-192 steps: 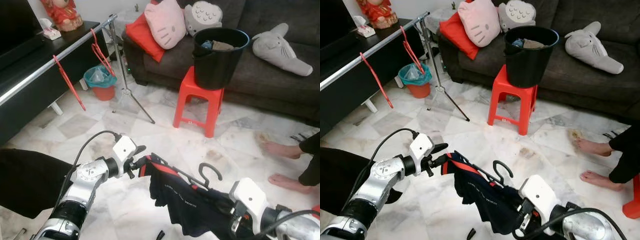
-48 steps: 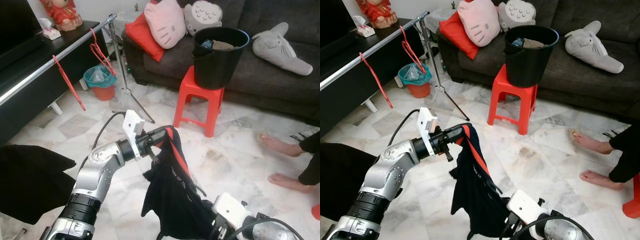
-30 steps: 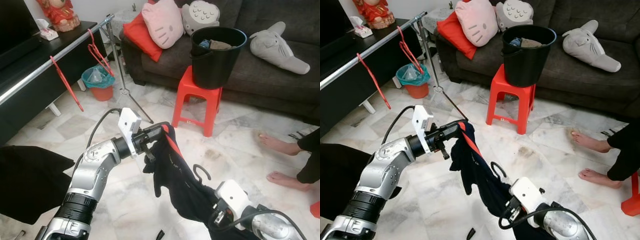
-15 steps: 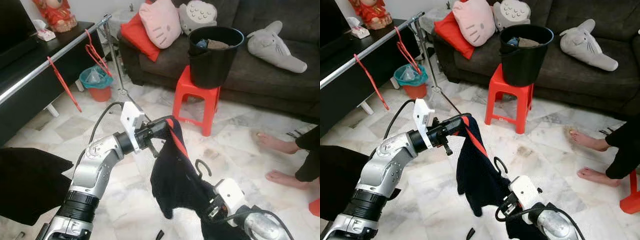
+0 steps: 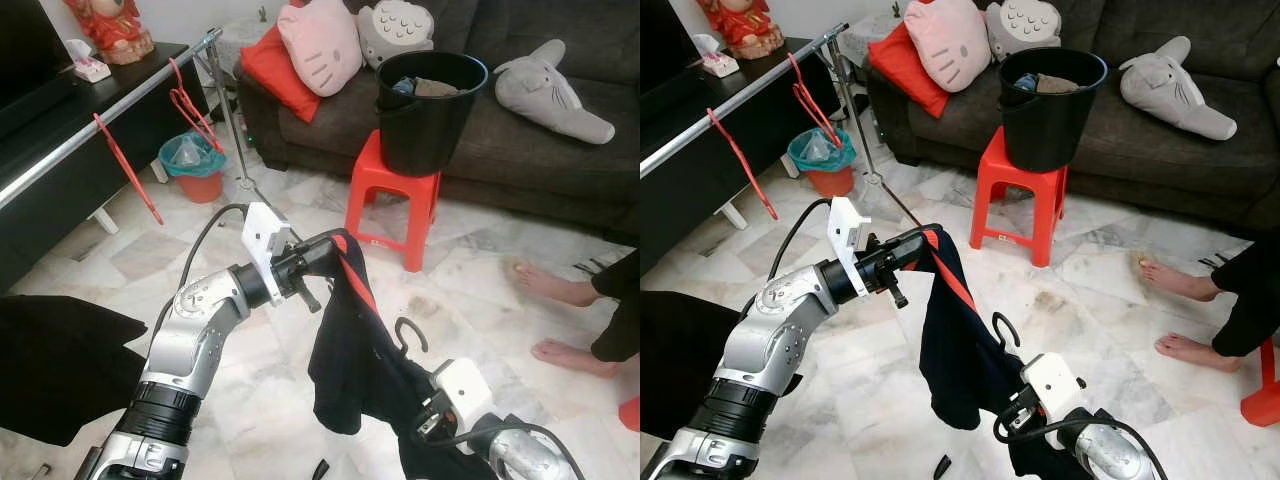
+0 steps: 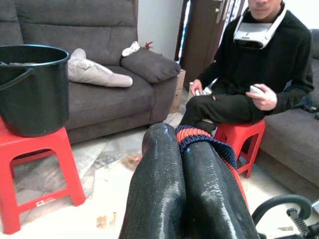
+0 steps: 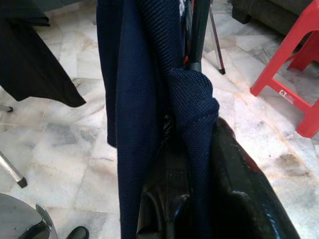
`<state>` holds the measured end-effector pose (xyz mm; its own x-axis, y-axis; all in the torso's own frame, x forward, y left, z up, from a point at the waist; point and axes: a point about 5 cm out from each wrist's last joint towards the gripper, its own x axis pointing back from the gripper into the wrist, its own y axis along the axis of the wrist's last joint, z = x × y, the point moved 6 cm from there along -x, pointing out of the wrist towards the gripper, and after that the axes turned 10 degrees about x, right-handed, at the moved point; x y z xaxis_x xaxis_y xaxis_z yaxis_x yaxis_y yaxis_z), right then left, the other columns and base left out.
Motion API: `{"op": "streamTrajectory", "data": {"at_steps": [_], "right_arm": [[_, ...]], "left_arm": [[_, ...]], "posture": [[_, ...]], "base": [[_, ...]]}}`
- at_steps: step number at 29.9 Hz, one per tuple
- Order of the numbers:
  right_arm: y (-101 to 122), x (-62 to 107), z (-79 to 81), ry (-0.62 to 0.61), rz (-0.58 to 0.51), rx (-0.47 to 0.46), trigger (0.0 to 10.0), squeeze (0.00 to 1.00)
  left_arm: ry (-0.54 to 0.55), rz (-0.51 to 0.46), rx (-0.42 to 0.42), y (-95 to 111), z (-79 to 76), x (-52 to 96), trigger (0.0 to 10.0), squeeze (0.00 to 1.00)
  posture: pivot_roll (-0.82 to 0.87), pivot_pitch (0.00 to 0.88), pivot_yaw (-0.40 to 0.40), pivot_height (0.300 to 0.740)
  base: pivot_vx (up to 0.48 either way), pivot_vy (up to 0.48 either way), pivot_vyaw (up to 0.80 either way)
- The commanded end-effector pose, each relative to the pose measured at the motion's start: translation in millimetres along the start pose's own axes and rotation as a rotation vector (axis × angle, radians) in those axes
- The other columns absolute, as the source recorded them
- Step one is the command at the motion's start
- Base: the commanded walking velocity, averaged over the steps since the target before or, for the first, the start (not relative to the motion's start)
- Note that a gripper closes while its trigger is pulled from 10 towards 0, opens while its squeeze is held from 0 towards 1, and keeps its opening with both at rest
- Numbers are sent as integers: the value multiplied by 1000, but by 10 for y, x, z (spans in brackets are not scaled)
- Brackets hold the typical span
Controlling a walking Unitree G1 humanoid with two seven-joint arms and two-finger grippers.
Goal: Hang hanger
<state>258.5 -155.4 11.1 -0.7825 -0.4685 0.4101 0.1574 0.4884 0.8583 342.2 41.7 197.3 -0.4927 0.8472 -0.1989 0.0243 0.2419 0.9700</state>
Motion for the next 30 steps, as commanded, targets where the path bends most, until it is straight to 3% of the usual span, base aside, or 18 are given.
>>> {"op": "streamTrajectory", "data": {"at_steps": [1, 3, 4, 6, 7, 8, 25, 30], "right_arm": [[-60, 19, 15, 6, 21, -19, 10000, 0], [-48, 20, 4, 8, 16, -20, 10000, 0], [-34, 19, -2, 8, 10, -22, 10000, 204], [-28, 18, -1, 10, 7, -19, 10000, 263], [-28, 19, -4, 9, 9, -15, 10000, 243], [-33, 21, -1, 11, 11, -9, 10000, 12], [47, 6, -24, 8, -12, -1, 10000, 0], [165, -9, -77, -16, -54, -4, 10000, 0]], "left_arm": [[11, -38, -45, 135, 42, 25, 10000, 0], [13, -40, -46, 141, 44, 23, 10000, 0], [16, -41, -47, 142, 46, 24, 10000, 0], [18, -40, -50, 143, 50, 25, 10000, 0], [19, -40, -51, 142, 50, 24, 10000, 0], [19, -39, -52, 140, 52, 24, 10000, 0], [32, -32, -68, 122, 78, 25, 10000, 0], [40, 13, -72, -21, 105, 57, 10000, 0]], "posture": [[-67, 79, 87, 740], [-66, 79, 86, 740], [-67, 79, 86, 740], [-67, 79, 86, 740], [-68, 79, 86, 740], [-68, 79, 86, 740], [-65, 79, 87, 740], [-66, 79, 89, 740]], "base": [[0, 0, 0], [0, 0, 0], [0, 0, 0], [0, 0, 0], [0, 0, 0], [0, 0, 0], [0, 0, 0], [0, 0, 0]]}}
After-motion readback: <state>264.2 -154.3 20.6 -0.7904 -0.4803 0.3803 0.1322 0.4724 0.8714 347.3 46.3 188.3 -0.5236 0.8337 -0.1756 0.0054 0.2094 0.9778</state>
